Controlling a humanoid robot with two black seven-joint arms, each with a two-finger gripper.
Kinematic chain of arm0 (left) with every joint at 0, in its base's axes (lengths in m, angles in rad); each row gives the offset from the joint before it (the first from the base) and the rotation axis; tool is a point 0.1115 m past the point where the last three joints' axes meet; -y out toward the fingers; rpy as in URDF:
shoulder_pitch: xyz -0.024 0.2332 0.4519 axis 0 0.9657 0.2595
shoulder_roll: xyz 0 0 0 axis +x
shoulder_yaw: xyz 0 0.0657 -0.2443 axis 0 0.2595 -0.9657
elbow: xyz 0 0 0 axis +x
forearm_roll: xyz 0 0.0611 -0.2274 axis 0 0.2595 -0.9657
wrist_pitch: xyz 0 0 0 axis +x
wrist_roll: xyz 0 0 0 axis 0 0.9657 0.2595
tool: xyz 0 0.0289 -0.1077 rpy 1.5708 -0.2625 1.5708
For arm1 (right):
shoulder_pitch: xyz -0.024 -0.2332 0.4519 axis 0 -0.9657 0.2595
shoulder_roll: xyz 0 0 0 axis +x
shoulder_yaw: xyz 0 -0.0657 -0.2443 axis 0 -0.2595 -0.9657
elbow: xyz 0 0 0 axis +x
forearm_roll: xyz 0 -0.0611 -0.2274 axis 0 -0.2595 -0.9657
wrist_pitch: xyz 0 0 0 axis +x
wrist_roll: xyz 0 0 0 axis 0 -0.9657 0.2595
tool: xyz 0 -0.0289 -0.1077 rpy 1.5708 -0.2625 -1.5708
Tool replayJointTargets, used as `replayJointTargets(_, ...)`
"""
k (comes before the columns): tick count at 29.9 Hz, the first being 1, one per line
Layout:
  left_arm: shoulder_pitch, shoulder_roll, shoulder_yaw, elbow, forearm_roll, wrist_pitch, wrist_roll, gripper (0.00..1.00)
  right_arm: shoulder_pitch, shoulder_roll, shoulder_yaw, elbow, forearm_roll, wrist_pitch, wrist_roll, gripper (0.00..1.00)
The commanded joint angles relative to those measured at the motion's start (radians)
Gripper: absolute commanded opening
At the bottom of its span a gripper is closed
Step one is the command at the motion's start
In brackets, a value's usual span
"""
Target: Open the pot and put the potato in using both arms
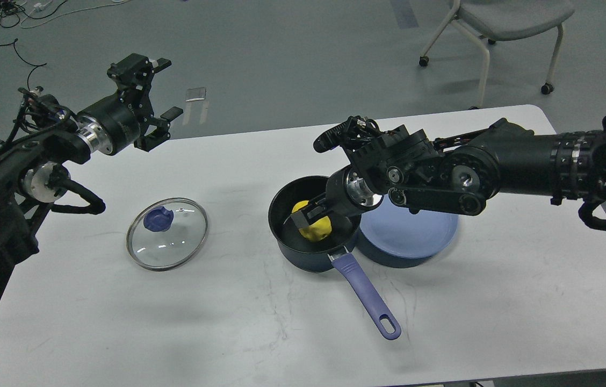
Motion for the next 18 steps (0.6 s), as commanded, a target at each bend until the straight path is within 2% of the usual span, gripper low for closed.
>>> replayJointTargets(1,0.000,-0.001,0.000,0.000,0.000,0.000,0.000,0.98,0.003,0.009,0.003,-0.001,0.001,0.000,0.001,0.97)
replayJointTargets(8,0.000,0.001,0.000,-0.002,0.000,0.000,0.000,0.98,0.008,0.007,0.045,-0.021,0.002,-0.009,0.000,0.99)
replayJointTargets(12,-0.002,0.001,-0.001,0.000,-0.002,0.000,-0.001,0.98,0.014,-0.011,0.143,-0.057,0.004,-0.019,0.001,0.99)
replayJointTargets(18,-0.002,0.001,-0.012,0.005,-0.002,0.000,0.000,0.98,-0.008,-0.103,0.321,-0.125,0.019,-0.085,-0.002,1.00)
